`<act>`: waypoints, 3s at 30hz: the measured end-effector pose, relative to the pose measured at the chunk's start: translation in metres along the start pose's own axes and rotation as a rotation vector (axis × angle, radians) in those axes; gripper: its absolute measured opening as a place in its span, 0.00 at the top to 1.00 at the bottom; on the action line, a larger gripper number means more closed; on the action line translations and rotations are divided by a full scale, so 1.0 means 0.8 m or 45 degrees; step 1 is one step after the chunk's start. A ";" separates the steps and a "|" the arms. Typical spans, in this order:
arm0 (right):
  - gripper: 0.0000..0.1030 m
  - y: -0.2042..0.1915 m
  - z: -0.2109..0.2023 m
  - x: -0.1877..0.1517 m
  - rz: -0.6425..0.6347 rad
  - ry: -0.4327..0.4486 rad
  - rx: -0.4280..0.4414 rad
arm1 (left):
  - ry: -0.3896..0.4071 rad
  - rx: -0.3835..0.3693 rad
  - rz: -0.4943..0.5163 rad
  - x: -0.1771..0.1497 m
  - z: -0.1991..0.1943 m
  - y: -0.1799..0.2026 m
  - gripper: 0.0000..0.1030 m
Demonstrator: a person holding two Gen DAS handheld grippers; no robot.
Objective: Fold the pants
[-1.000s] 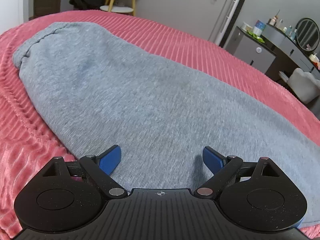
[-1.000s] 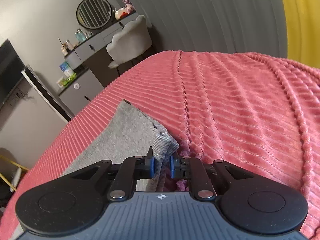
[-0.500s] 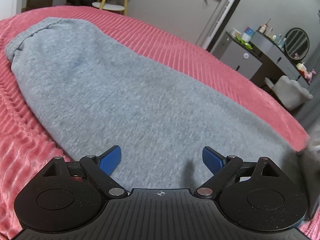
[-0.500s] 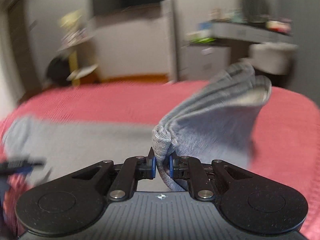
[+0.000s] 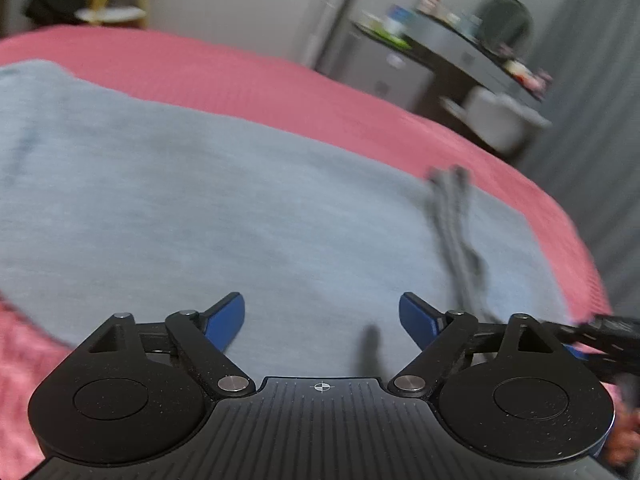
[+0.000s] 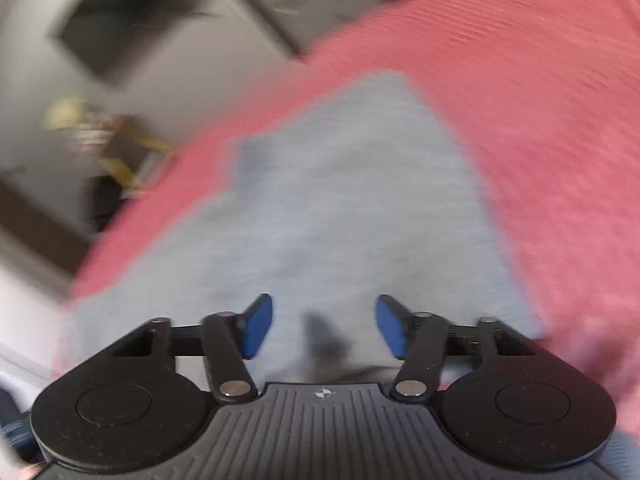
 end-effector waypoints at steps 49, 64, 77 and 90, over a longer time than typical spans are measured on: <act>0.69 0.002 -0.003 0.016 -0.056 0.154 -0.039 | -0.236 -0.062 -0.141 0.097 0.109 0.031 0.55; 0.69 -0.004 0.011 0.013 -0.154 0.126 -0.106 | -0.172 -0.022 -0.074 0.111 0.096 0.031 0.82; 0.59 0.024 0.010 0.018 0.004 0.108 -0.069 | -0.233 -0.062 -0.041 0.018 0.038 0.017 0.48; 0.49 0.016 0.015 0.014 -0.057 0.076 -0.167 | -0.187 -0.218 -0.264 -0.012 0.051 -0.012 0.72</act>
Point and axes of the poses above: each gripper's, at about its wrist camera, not at the fingertips, and z roughly the way its jaws point, y to its right, x to its top, the point moved 8 cm from there along z, roughly the way its jaws point, and after that the axes turned 9 degrees about x, right-handed, at the moved point
